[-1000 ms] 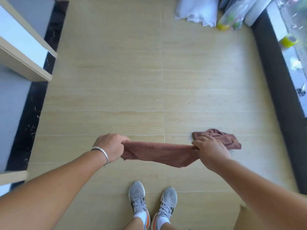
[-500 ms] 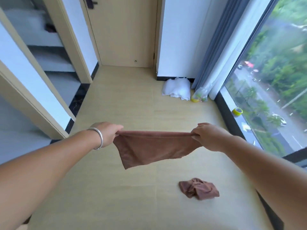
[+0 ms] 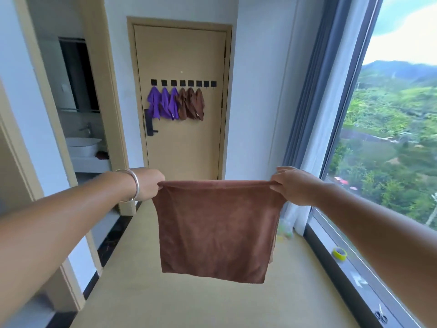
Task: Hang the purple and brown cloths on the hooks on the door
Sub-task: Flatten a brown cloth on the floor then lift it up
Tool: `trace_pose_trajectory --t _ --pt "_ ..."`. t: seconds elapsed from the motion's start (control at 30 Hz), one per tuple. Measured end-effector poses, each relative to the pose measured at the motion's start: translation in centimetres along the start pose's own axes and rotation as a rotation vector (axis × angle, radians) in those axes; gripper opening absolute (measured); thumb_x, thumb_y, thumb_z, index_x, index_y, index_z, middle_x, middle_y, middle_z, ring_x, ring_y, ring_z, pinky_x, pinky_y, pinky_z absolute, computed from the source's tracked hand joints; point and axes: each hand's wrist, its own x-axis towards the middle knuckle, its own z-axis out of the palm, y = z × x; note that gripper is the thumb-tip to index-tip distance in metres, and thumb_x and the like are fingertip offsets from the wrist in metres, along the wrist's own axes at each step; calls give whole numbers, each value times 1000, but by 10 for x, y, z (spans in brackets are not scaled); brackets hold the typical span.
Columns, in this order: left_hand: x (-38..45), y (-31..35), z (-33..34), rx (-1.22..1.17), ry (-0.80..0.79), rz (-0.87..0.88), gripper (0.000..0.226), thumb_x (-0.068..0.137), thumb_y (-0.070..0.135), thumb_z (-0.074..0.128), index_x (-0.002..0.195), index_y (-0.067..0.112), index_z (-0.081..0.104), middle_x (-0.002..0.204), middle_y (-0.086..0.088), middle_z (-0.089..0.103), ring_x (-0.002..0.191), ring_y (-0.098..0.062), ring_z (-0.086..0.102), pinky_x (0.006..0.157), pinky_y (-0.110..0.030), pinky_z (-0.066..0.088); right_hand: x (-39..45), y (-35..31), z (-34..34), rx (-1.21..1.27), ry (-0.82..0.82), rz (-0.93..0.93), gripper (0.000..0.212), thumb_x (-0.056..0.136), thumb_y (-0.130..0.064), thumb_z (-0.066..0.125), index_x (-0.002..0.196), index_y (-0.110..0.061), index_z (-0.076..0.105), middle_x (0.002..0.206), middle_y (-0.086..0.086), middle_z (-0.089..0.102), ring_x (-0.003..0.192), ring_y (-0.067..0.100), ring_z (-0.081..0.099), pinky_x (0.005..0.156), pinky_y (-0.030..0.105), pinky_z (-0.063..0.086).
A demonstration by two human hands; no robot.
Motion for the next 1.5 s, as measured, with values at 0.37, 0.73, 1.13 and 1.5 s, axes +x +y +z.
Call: trace_pose_trajectory --t 0.37,0.73,1.13,1.5 --pt "-20 -43 -67 164 295 -83 23 87 8 37 76 20 53 79 -3 61 66 -19 53 53 -28 36 38 -34 -67 48 234 35 30 102 -38 34 106 -33 64 114 -10 61 135 14 37 106 42 37" --pt "37 -70 -58 248 289 -135 23 87 8 36 77 24 50 74 4 54 64 -14 48 52 -27 32 118 -32 -41 39 199 -7 37 103 -38 29 116 -34 64 127 -16 59 142 9 25 114 39 27" --pt "198 -66 -87 252 332 -226 25 87 10 35 72 25 46 73 4 55 65 -14 51 55 -26 36 279 52 -45 34 276 -83 36 104 -35 30 122 -32 61 134 -14 55 144 11 22 115 37 23" --pt "310 -70 -105 281 340 -236 27 88 8 34 70 26 44 72 6 52 65 -14 49 56 -27 35 400 104 -22 -5 266 -102 38 103 -40 30 121 -27 61 133 -10 56 143 14 23 115 37 25"
